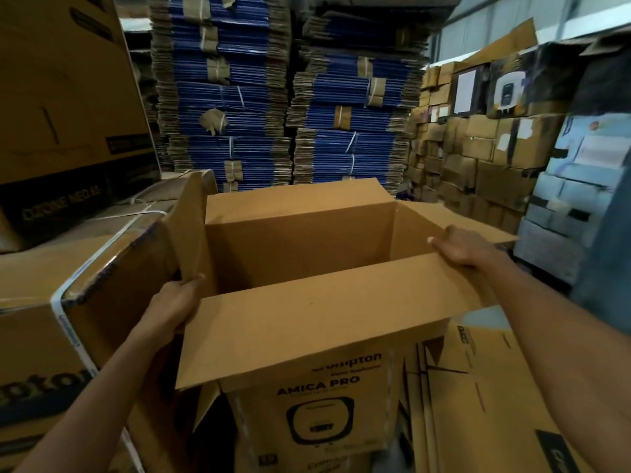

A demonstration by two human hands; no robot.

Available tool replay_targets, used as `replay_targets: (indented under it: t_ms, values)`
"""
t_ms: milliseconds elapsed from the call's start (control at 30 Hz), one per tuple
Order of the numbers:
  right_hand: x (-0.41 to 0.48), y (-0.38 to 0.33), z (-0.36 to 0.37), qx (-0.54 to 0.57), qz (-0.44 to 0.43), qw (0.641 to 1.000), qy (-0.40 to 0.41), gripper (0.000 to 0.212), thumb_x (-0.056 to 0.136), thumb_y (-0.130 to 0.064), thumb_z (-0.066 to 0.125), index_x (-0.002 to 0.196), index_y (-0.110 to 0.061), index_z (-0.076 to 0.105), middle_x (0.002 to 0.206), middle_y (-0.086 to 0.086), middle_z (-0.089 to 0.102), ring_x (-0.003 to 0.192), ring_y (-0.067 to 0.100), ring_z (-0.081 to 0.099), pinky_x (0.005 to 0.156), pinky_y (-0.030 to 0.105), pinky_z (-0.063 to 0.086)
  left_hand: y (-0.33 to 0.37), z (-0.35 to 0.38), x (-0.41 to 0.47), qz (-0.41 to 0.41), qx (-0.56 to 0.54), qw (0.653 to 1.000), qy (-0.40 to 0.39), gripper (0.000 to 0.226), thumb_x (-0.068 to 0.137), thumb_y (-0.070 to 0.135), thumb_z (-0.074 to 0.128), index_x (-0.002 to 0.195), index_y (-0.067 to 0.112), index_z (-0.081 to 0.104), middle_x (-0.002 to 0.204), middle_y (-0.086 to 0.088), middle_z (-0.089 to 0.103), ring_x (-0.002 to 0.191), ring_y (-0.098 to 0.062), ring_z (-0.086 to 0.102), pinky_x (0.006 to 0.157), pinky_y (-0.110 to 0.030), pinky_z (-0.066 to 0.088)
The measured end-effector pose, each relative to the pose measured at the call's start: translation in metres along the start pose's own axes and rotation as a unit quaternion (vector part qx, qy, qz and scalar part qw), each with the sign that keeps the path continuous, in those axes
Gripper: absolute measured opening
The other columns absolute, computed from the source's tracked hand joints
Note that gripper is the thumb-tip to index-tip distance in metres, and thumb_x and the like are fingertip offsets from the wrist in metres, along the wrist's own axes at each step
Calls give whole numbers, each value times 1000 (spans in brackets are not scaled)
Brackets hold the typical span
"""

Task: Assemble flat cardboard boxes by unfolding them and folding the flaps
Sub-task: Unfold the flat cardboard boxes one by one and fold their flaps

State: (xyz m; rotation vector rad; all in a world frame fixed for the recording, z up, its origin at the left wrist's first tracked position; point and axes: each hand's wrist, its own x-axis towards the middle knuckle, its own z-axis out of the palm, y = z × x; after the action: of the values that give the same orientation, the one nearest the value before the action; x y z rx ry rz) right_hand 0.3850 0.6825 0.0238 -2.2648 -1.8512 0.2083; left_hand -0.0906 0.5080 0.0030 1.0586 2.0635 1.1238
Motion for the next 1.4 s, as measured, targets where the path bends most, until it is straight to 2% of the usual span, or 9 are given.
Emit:
replay_targets:
  t_ms: [367,533,633,700,800,867,1000,1133,1400]
  values:
    - [-100,-91,-45,179,-218,940,192,28,100,-37,60,119,-18,68,113,1,69,99,18,63,89,40,54,73,29,-9,41,-8,999,-8,33,110,28,36,98,3,55,85,-17,60,66,-33,62,35,-29,46]
    - [-216,-121,-33,313,-335,840,289,31,104,-40,51,80,-23,59,65,-10,56,51,4,52,47,13,42,115,41,-10,66,25,997,-9,32,108,26,39,109,3,60,105,-19,66,80,-39,69,60,-49,62]
    - [-254,-126,-2,342,-252,899,107,71,94,-71,34,75,-9,65,58,5,65,42,12,58,46,27,54,129,51,-13,78,35,996,-21,26,108,24,39,113,5,56,104,-17,63,80,-43,70,57,-54,62]
    - [-242,-123,16,404,-140,902,-54,95,85,-84,30,120,-4,66,85,7,75,61,9,72,67,36,64,129,59,-15,83,37,996,-26,23,109,25,39,113,7,53,102,-15,62,82,-43,70,60,-55,63]
    - [-211,-119,29,726,13,670,-153,73,90,-69,54,147,-26,44,132,5,55,103,33,70,86,52,60,124,69,-17,76,39,996,-26,26,109,26,38,114,5,53,105,-16,62,83,-40,69,65,-54,63]
    - [-190,-120,33,794,47,598,-101,40,97,-38,64,129,-16,57,130,10,58,113,37,64,92,56,57,120,72,-18,79,38,996,-22,28,109,28,37,117,5,52,111,-18,62,85,-41,69,65,-54,63]
    - [-166,-128,9,801,-2,595,-67,7,88,-6,57,94,-9,59,105,17,63,109,38,63,101,59,50,113,71,-20,118,40,991,-51,27,110,27,34,117,6,50,106,-20,64,79,-40,71,62,-51,63]
    - [-150,-136,-31,776,-65,623,-66,17,83,-2,48,71,-14,50,75,11,61,78,29,64,82,60,57,108,68,-21,133,-27,989,-60,37,109,28,35,112,4,62,98,-18,69,75,-36,74,56,-45,63]
    - [-128,-184,-107,636,-99,751,-145,9,70,-13,50,71,-18,41,86,13,61,94,40,63,87,67,51,108,52,-41,207,-83,968,-113,35,108,33,41,106,13,69,98,-9,75,88,-23,74,71,-39,63]
